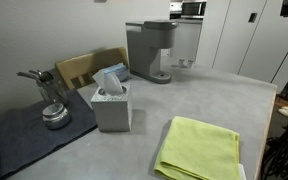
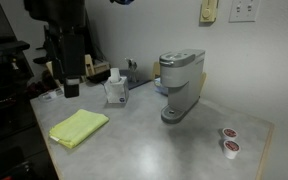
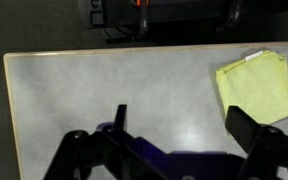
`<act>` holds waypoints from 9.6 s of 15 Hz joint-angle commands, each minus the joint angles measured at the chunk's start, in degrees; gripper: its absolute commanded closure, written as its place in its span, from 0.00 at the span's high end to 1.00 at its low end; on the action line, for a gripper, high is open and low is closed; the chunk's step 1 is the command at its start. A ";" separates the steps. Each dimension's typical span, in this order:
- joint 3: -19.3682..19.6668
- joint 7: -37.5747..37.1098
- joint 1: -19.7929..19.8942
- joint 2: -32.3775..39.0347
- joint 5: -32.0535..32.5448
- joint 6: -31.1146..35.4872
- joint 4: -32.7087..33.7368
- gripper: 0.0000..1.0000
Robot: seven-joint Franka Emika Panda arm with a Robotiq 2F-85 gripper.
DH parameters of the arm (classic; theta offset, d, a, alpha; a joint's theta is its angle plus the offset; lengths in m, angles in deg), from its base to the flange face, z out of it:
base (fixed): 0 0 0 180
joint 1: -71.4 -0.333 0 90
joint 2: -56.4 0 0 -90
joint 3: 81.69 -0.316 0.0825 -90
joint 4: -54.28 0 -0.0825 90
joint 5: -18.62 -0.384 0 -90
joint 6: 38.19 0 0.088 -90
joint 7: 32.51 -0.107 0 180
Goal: Fold the yellow towel
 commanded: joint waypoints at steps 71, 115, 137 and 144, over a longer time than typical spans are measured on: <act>-18.04 18.91 -6.97 33.98 -20.76 31.33 -5.66 1.00; -23.05 17.07 1.86 47.45 -32.84 30.96 0.32 1.00; -22.91 15.77 0.45 48.31 -29.88 27.72 4.09 0.96; -23.03 16.04 0.45 48.33 -29.60 27.33 4.18 0.42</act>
